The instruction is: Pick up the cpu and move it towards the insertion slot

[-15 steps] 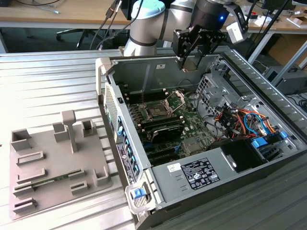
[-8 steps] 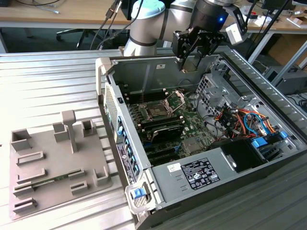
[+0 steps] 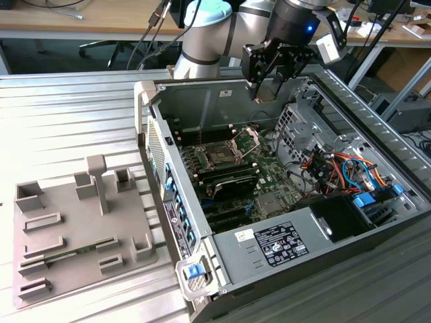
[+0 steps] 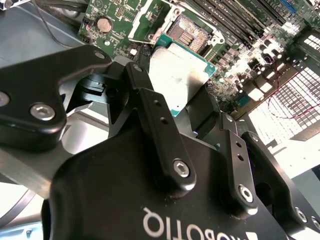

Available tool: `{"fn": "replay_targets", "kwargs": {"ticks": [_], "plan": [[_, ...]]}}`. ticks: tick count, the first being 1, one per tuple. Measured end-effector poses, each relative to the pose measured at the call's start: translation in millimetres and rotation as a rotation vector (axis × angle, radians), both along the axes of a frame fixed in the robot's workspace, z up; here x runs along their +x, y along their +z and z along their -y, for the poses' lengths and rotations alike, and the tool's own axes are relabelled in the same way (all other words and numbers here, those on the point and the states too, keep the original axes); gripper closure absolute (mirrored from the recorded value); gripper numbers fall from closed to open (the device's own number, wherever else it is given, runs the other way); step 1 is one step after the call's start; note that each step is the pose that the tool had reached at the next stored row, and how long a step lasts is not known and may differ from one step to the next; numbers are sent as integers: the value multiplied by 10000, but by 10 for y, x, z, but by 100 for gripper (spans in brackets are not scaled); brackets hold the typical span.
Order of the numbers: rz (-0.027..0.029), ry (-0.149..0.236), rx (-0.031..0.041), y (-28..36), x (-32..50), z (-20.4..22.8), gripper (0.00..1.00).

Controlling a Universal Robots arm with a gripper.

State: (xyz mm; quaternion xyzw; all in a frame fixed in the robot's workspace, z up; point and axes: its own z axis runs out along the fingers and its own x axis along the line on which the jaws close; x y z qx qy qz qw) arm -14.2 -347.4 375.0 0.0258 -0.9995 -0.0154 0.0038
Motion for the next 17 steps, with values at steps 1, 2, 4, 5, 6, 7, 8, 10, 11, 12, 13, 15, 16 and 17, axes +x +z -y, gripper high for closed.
{"fn": "replay_targets", "kwargs": {"ticks": [1, 2, 4, 5, 6, 7, 8, 10, 11, 12, 13, 15, 16, 17], "plan": [[0, 0, 1, -3, 0, 0, 45], [0, 0, 0, -13, 0, 0, 45], [0, 0, 1, -26, 0, 0, 45], [0, 0, 0, -27, 0, 0, 45], [0, 0, 0, -28, 0, 0, 45], [-1, 0, 0, -29, 0, 0, 45], [0, 0, 0, -31, 0, 0, 45], [0, -1, 0, -33, 0, 0, 45], [0, -1, 0, -36, 0, 0, 45], [0, 0, 0, -37, 0, 0, 45], [0, 0, 0, -39, 0, 0, 45], [0, 0, 0, -43, 0, 0, 45], [0, 0, 0, -44, 0, 0, 45], [0, 0, 0, -46, 0, 0, 45]]}}
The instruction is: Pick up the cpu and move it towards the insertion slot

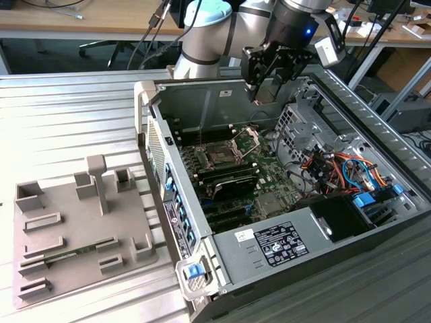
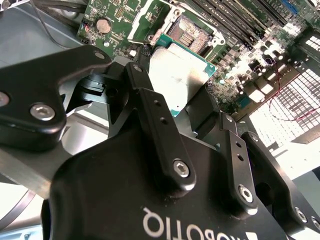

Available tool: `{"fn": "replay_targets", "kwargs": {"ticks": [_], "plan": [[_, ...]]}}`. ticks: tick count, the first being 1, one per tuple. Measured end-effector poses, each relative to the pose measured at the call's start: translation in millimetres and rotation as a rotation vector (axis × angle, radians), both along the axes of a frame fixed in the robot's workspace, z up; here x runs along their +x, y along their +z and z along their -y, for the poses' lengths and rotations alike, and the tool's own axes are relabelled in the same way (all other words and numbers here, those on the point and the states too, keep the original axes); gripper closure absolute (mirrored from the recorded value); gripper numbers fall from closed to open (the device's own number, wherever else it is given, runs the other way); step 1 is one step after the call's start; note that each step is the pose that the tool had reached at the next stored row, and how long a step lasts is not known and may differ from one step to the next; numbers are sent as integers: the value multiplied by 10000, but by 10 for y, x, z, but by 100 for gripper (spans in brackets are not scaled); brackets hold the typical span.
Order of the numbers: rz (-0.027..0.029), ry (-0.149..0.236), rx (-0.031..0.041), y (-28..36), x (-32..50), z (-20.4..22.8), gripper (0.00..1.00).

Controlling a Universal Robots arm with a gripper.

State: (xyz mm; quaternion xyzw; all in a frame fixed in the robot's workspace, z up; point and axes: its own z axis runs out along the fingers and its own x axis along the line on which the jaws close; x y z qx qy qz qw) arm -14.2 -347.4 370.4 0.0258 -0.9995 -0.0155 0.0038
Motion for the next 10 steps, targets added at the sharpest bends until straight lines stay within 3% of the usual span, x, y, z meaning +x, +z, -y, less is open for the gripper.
{"fn": "replay_targets", "kwargs": {"ticks": [10], "plan": [[0, 0, 0, -19, 0, 0, 45]]}}
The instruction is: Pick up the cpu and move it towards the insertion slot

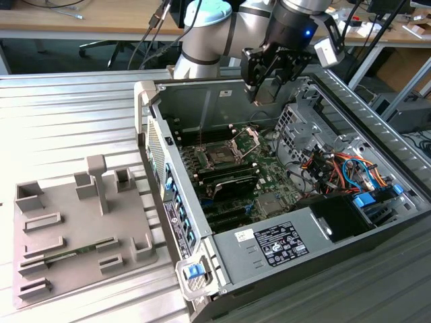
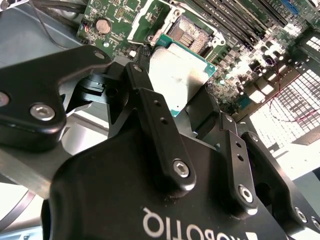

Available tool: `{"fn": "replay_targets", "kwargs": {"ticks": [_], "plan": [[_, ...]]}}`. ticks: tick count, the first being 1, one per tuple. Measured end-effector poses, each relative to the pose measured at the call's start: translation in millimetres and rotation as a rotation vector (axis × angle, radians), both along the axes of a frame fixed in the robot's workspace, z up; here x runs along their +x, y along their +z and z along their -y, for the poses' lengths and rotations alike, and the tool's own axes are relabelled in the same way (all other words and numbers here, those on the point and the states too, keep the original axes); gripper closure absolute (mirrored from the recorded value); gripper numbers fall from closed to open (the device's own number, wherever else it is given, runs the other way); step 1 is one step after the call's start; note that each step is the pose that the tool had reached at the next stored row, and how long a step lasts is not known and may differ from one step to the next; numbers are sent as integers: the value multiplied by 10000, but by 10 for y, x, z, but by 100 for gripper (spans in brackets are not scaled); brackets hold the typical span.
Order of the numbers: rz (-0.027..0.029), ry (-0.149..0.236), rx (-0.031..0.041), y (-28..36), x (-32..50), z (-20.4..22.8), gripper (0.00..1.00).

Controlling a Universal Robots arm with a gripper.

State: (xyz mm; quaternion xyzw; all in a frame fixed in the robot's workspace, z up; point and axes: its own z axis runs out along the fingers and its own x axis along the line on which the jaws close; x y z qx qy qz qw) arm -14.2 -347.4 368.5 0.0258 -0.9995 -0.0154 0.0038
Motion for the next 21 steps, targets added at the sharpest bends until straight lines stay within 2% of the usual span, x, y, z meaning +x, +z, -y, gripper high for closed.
{"fn": "replay_targets", "kwargs": {"ticks": [21], "plan": [[0, 0, 0, -55, 0, 0, 45]]}}
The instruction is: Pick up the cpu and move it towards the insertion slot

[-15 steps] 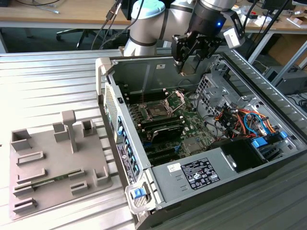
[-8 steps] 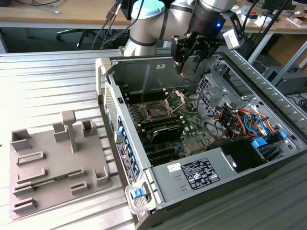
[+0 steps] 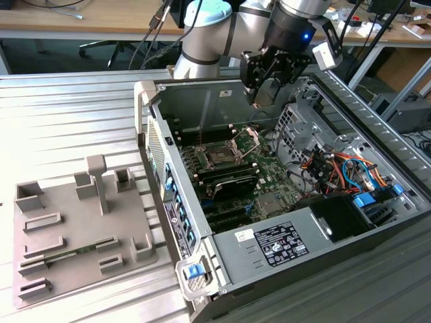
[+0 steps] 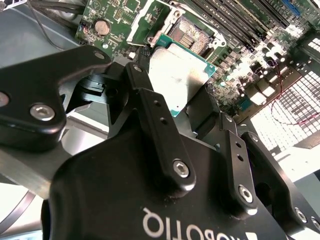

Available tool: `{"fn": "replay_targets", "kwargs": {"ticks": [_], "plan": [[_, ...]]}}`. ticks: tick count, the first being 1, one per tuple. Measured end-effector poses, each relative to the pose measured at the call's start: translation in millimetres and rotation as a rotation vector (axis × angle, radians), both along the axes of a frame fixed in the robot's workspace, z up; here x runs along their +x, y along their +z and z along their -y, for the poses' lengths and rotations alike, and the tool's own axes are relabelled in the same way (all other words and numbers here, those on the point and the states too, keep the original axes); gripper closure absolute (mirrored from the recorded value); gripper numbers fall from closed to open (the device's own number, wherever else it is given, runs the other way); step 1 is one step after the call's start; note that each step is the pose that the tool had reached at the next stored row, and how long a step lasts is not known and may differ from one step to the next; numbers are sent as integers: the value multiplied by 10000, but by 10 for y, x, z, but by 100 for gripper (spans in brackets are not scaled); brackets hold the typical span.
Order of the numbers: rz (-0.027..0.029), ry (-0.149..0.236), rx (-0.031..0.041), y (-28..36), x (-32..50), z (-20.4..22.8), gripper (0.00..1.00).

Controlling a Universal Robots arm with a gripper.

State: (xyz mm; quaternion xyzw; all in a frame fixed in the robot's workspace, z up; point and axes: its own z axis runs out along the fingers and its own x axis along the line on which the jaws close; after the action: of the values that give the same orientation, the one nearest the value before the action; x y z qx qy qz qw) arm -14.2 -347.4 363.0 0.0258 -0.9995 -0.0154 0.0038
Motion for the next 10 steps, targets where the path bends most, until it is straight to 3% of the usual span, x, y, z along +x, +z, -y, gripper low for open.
{"fn": "replay_targets", "kwargs": {"ticks": [10], "plan": [[1, 0, 1, -26, 0, 0, 45]]}}
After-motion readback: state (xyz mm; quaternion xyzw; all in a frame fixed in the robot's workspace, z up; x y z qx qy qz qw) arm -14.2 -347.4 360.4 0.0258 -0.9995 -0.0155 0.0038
